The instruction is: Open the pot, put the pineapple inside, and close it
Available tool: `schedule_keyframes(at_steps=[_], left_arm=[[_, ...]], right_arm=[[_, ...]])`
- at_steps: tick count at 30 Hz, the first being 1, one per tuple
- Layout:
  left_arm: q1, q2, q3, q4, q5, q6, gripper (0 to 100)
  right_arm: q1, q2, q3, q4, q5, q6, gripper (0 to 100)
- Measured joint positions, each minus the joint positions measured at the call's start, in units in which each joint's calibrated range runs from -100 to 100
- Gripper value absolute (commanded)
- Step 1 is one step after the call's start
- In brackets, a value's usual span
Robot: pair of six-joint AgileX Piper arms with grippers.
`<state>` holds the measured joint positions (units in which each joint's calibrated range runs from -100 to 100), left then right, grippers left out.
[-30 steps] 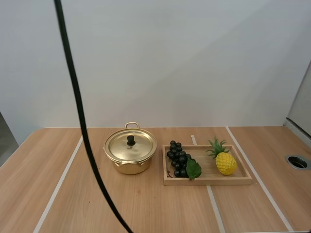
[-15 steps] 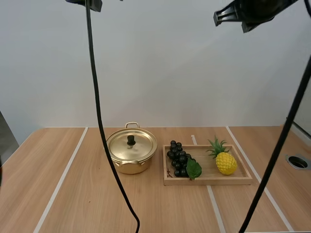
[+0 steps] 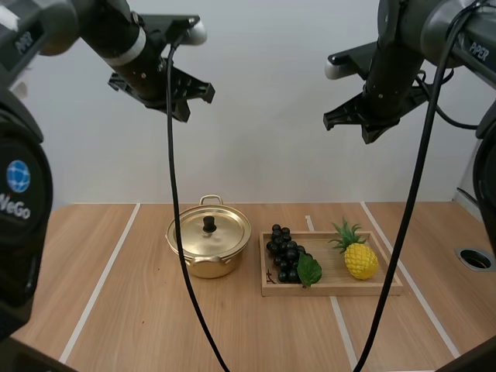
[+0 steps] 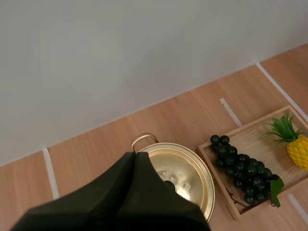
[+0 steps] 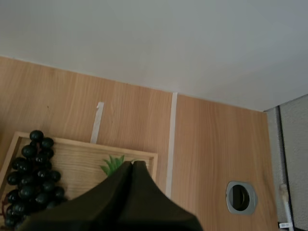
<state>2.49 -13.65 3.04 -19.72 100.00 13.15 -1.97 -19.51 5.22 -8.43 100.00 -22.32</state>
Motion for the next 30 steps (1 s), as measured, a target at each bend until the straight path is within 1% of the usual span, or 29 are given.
schedule_keyframes(at_steps=[12,13,14,15,18,20,22,27,29,30], left_arm=[[0.0,5.5,11.7,0.0,0.0,3.0,0],[0.0,5.8,12.5,-0.2,0.0,3.3,3],[0.0,6.1,13.2,-0.5,0.0,3.9,8],[0.0,6.4,13.9,-0.9,0.0,4.4,16],[0.0,7.3,15.6,-2.7,0.0,5.3,48],[0.0,7.7,16.8,-4.0,0.0,5.7,73],[0.0,7.8,17.7,-4.7,0.0,6.4,86],[0.0,7.8,20.3,-5.6,0.0,8.2,87],[-0.31,7.8,21.3,-5.8,0.0,8.5,87],[-0.71,7.8,21.8,-5.8,0.0,8.7,87]], right_arm=[[0.0,0.0,11.3,-0.8,-0.1,0.0,0],[0.0,0.0,11.9,-0.9,-0.1,0.0,0],[0.0,0.0,12.5,-1.0,-0.1,0.0,0],[0.0,0.0,12.9,-1.0,-0.1,0.0,0],[0.0,0.0,14.3,-1.1,-0.3,0.0,0],[0.0,0.0,14.9,-1.1,-0.3,0.0,0],[0.0,0.0,15.4,-1.2,-0.3,0.0,0],[0.0,0.0,15.5,-1.2,-0.3,0.0,0],[0.0,0.0,15.5,-1.2,-0.3,0.0,0],[0.0,0.0,15.5,-1.2,-0.3,0.0,0]])
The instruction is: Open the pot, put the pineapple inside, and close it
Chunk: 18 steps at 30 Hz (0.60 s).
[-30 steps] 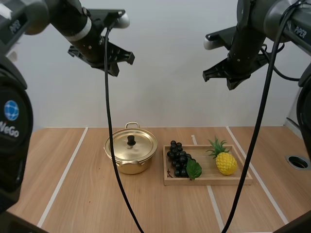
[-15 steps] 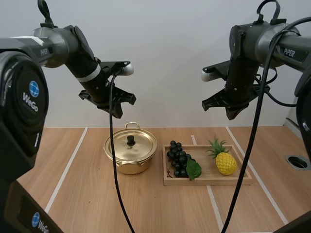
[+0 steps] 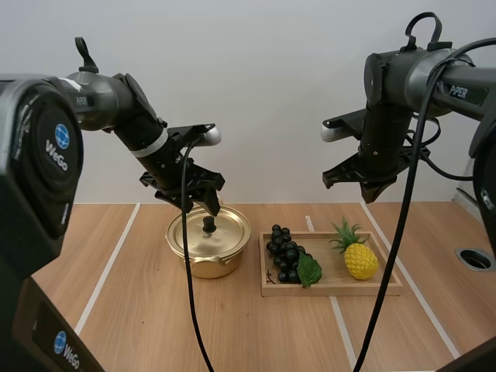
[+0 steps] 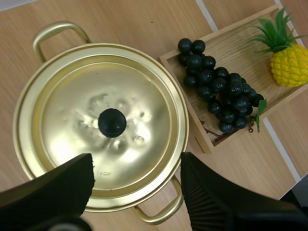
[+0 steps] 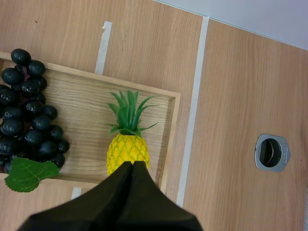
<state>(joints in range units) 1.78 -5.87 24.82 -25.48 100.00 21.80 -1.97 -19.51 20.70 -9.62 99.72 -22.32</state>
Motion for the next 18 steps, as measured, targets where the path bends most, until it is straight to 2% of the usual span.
schedule_keyframes(at_steps=[4,7,15,18], left_arm=[[-2.19,0.9,0.8,0.6,-0.4,-0.2,87],[-3.6,2.6,1.0,4.0,-4.0,-1.5,86],[-3.78,5.3,1.1,12.2,-14.2,-4.5,85],[-3.78,5.3,1.1,12.5,-18.3,-4.7,85]], right_arm=[[0.0,0.0,0.0,0.0,0.0,0.0,0],[0.0,0.0,0.0,0.0,0.0,0.0,0],[0.0,0.0,0.0,1.0,0.0,0.0,0],[0.0,0.0,0.0,1.2,0.0,0.0,0]])
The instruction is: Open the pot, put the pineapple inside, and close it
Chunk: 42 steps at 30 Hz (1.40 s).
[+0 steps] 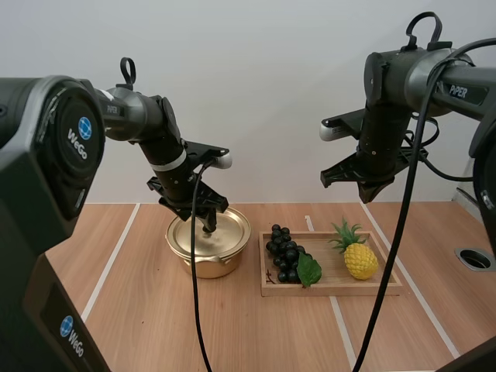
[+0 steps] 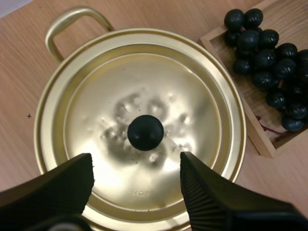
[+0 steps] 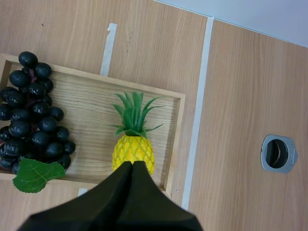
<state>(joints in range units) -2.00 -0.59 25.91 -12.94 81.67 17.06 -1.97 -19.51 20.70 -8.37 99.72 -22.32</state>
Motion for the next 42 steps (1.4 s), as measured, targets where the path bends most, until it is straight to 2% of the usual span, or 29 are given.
schedule_keyframes(at_steps=[8,18,24,25,27,31,33,38,42], left_arm=[[-0.1,1.8,0.0,-3.8,-3.7,2.4,85],[-0.1,5.8,0.0,-4.2,-5.7,2.7,85],[-0.1,5.8,0.0,-6.6,-7.6,4.6,83],[-0.1,5.8,0.0,-6.9,-7.6,4.9,80],[-0.1,5.8,0.0,-7.3,-7.6,4.9,66],[-0.1,5.8,0.0,-7.6,-6.7,5.0,19],[-0.1,5.8,0.0,-7.7,-5.9,5.2,0],[-0.1,5.8,0.0,-7.7,-5.8,5.4,0],[-0.1,5.8,0.0,-7.7,-5.5,5.6,0]], right_arm=[[0.0,0.0,0.0,0.2,0.0,0.0,0],[0.0,0.0,0.0,0.6,0.0,0.0,0],[0.0,0.0,0.0,1.1,0.0,0.0,0],[0.0,0.0,0.0,1.1,0.0,0.0,0],[0.0,0.0,0.0,1.1,0.0,0.0,0],[0.0,0.0,0.0,1.1,0.0,0.0,0],[0.0,0.0,0.0,1.1,0.0,0.0,0],[0.0,0.0,0.0,1.1,0.0,0.0,0],[0.0,0.0,0.0,-1.5,0.0,0.3,0]])
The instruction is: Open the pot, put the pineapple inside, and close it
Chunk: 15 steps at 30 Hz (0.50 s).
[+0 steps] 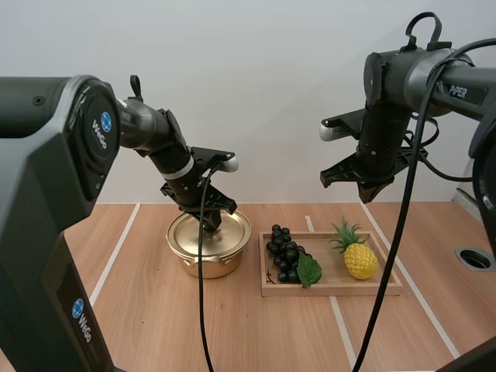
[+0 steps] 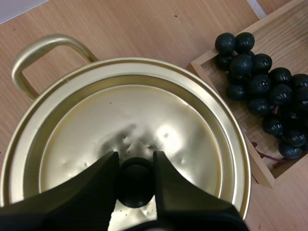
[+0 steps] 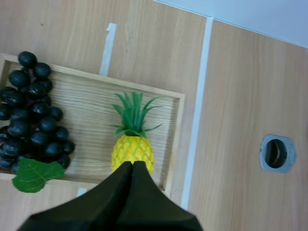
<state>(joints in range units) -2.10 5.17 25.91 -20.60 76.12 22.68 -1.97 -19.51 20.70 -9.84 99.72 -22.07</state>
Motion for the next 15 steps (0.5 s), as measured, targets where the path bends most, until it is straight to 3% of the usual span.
schedule_keyframes(at_steps=[12,13,15], left_arm=[[0.0,-3.9,-6.7,0.1,10.4,0.0,0],[0.0,-4.9,-7.7,0.1,11.0,0.0,0],[0.0,-7.1,-9.3,0.1,11.5,0.0,0]], right_arm=[[-0.2,0.0,4.3,-3.0,-0.2,1.1,0],[-0.2,0.0,5.6,-3.0,-0.2,1.1,6],[-0.2,0.0,7.9,-3.1,-0.6,1.1,32]])
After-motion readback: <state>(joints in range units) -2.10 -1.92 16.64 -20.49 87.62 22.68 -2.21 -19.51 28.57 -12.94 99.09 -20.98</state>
